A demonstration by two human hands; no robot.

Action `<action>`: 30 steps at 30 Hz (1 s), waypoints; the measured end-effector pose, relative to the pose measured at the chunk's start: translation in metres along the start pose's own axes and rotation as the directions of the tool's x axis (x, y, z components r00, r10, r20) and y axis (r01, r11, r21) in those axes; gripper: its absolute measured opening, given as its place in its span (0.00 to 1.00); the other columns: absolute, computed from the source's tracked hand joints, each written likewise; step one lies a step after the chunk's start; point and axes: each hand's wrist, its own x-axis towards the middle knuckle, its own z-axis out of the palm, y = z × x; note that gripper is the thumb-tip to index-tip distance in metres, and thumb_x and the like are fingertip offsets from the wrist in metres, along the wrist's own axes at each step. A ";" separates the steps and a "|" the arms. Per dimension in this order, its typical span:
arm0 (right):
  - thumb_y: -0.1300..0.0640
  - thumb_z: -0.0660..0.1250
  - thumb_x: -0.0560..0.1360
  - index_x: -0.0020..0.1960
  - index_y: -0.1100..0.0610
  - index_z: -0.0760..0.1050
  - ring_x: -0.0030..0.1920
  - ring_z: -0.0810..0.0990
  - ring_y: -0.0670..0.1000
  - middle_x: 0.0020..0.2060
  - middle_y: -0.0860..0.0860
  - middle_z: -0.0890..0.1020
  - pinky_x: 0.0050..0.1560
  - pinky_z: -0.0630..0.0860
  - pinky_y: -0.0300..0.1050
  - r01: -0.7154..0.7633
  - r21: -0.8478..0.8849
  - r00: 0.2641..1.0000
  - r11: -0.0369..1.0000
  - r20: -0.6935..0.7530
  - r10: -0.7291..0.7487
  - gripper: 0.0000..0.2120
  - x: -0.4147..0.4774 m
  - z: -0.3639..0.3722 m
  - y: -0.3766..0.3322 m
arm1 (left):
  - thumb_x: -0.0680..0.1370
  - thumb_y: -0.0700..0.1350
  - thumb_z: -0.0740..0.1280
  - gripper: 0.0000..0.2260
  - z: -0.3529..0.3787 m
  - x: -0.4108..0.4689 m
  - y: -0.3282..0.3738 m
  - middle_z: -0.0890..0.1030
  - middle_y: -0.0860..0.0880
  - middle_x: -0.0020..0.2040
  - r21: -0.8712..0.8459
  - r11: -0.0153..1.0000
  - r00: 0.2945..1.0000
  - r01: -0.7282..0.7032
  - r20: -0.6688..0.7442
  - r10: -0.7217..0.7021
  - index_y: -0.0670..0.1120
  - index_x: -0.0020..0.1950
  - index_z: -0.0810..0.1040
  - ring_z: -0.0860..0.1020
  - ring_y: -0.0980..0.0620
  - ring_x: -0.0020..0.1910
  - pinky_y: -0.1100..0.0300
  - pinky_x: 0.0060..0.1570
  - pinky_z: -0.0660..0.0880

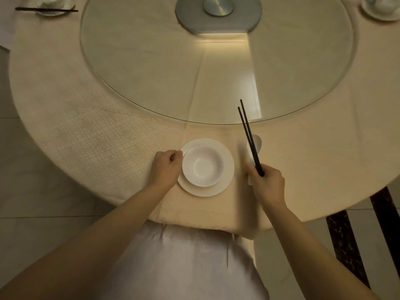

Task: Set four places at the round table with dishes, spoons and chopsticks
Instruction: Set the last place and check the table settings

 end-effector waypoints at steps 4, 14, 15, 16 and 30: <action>0.52 0.63 0.81 0.43 0.57 0.80 0.40 0.76 0.50 0.47 0.55 0.83 0.43 0.70 0.47 0.014 0.147 0.983 0.989 0.177 -0.040 0.13 -0.006 -0.023 -0.018 | 0.80 0.53 0.63 0.17 -0.008 -0.003 -0.006 0.78 0.42 0.55 0.029 0.999 0.999 0.034 -0.007 -0.034 0.41 0.55 0.81 0.77 0.54 0.44 0.57 0.46 0.76; 0.56 0.72 0.76 0.47 0.62 0.82 0.30 0.70 0.45 0.36 0.52 0.85 0.34 0.66 0.37 -0.045 0.276 0.905 0.960 0.418 -0.077 0.07 -0.008 -0.024 -0.036 | 0.80 0.46 0.68 0.12 -0.011 -0.012 0.001 0.85 0.48 0.51 -0.128 0.988 0.995 0.087 0.055 -0.080 0.44 0.61 0.82 0.84 0.51 0.47 0.55 0.51 0.82; 0.57 0.73 0.76 0.45 0.62 0.83 0.30 0.67 0.47 0.35 0.52 0.83 0.33 0.65 0.40 -0.114 0.312 0.909 0.943 0.415 -0.028 0.07 -0.005 -0.020 -0.033 | 0.80 0.45 0.68 0.11 -0.011 -0.012 0.001 0.85 0.48 0.51 -0.147 0.984 0.994 0.100 0.053 -0.093 0.43 0.61 0.82 0.84 0.52 0.46 0.59 0.48 0.82; 0.58 0.73 0.75 0.44 0.62 0.82 0.30 0.66 0.48 0.34 0.53 0.81 0.32 0.65 0.40 -0.176 0.347 0.909 0.921 0.416 0.017 0.07 -0.002 -0.017 -0.030 | 0.80 0.44 0.68 0.10 -0.010 -0.012 0.001 0.85 0.47 0.50 -0.154 0.982 0.994 0.107 0.051 -0.100 0.43 0.60 0.82 0.84 0.53 0.43 0.65 0.44 0.80; 0.58 0.75 0.74 0.40 0.62 0.79 0.28 0.64 0.47 0.29 0.50 0.77 0.28 0.61 0.39 -0.362 0.425 0.864 0.830 0.487 0.127 0.09 0.011 0.013 -0.016 | 0.80 0.43 0.68 0.08 -0.002 -0.004 0.008 0.86 0.51 0.41 -0.103 0.990 0.995 0.093 0.055 -0.088 0.45 0.53 0.86 0.85 0.53 0.39 0.62 0.45 0.79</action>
